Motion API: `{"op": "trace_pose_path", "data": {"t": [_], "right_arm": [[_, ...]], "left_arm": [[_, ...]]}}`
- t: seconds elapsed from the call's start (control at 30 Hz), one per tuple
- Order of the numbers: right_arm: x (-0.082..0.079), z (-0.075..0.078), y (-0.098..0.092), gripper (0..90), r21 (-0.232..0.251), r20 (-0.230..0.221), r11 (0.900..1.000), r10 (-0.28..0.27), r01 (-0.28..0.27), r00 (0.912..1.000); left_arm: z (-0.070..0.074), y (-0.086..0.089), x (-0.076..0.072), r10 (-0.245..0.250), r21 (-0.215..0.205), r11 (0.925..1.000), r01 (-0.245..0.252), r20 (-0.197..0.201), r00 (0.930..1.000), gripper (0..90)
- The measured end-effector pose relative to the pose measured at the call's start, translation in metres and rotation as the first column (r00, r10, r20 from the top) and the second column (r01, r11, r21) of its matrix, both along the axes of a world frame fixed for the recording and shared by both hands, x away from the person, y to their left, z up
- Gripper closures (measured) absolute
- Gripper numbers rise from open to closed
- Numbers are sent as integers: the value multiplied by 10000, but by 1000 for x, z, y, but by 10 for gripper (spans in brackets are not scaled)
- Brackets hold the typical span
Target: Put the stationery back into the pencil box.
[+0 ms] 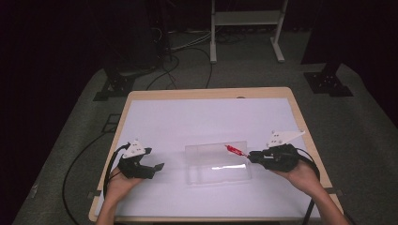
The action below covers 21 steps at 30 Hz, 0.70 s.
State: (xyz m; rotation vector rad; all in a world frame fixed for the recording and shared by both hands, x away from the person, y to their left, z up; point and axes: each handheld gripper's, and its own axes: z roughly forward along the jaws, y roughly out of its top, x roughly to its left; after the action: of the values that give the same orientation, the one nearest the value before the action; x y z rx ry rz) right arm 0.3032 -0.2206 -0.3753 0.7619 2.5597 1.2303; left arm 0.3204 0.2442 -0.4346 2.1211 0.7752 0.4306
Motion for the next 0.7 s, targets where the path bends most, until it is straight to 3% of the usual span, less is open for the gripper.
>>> {"op": "trace_pose_path", "data": {"t": [0.7], "right_arm": [[15,-23,29,786,-216,-509,9946,1003,-1015,9937]], "left_arm": [[0,-1,0,-31,-52,10000,30,-50,10000,184]]}}
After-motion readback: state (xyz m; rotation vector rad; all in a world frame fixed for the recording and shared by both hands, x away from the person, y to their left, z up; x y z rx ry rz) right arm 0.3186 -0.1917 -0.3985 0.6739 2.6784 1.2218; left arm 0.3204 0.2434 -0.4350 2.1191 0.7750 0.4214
